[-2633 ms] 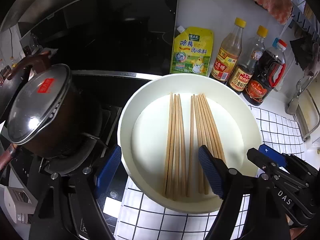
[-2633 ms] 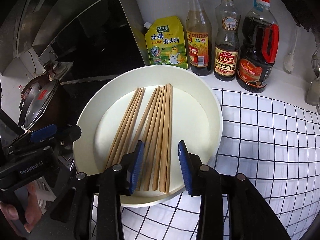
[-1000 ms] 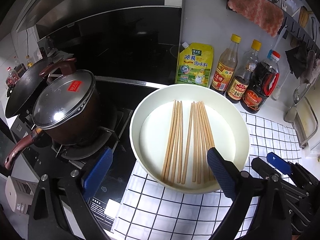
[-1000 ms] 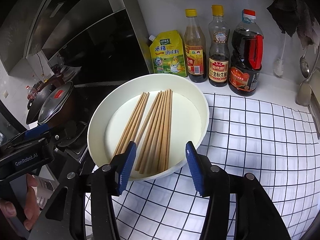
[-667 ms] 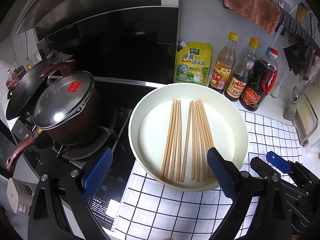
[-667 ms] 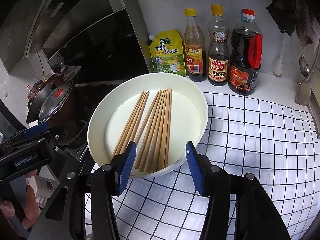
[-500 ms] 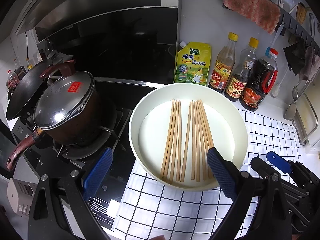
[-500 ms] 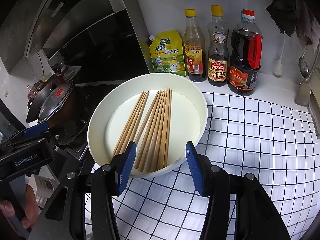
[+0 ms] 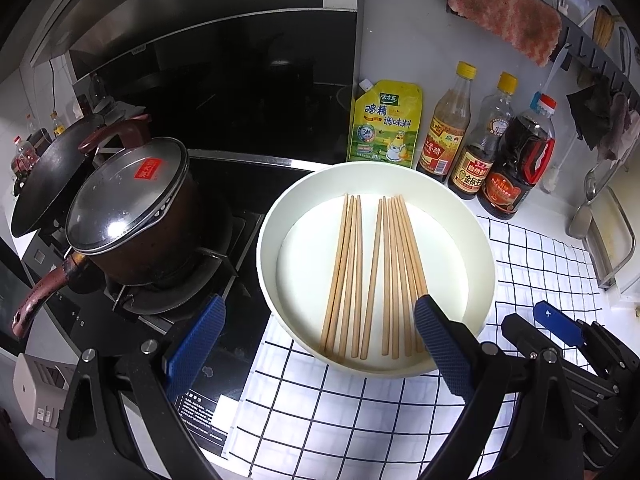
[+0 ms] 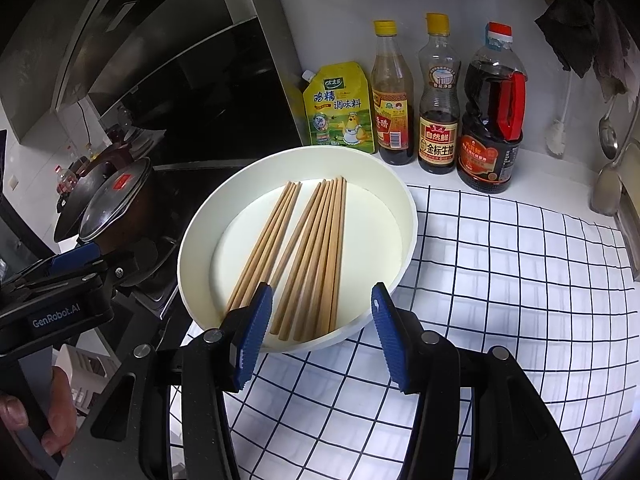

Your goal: Organize utensils

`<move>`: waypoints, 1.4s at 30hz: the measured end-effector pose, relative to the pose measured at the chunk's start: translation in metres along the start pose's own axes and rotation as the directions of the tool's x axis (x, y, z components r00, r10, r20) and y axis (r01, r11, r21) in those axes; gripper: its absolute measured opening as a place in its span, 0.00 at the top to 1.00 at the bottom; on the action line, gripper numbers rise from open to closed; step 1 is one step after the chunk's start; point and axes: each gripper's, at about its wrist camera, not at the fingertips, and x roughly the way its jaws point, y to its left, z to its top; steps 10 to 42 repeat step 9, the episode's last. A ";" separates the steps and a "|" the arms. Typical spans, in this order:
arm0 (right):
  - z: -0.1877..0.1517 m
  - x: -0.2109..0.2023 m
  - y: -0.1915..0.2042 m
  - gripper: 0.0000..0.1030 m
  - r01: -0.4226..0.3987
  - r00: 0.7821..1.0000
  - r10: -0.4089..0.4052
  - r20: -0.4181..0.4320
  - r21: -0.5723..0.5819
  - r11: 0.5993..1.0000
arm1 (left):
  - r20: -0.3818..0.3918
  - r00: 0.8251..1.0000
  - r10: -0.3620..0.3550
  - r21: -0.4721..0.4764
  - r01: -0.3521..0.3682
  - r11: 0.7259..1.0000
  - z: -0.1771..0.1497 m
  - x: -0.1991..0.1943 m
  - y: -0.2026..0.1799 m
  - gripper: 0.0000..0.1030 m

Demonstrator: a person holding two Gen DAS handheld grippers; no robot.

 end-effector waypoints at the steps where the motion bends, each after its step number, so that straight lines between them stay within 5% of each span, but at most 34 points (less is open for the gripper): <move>1: 0.000 0.000 0.000 0.52 0.000 1.000 0.000 0.000 0.000 1.000 | -0.002 1.000 0.001 0.000 -0.001 1.000 0.000 0.000 0.000 0.09; 42: -0.002 -0.001 0.000 0.52 0.001 1.000 -0.001 0.002 0.002 1.000 | -0.009 1.000 0.000 -0.002 0.000 1.000 -0.001 0.001 -0.001 0.09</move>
